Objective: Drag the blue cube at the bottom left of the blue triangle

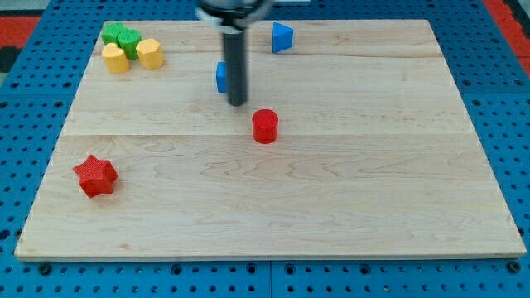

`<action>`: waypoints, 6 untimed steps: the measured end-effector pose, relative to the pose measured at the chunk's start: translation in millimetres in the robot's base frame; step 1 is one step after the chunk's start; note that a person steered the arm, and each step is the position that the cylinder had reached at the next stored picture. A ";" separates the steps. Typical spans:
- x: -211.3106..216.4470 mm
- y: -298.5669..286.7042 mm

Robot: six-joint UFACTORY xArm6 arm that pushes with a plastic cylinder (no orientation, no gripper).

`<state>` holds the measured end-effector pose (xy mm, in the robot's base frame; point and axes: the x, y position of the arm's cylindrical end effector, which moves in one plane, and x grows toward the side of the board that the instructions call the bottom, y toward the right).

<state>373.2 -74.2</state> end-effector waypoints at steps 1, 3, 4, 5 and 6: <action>-36.5 -23.5; -67.2 -0.5; -36.7 -26.2; -34.7 17.1; -63.5 15.0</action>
<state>309.7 -59.2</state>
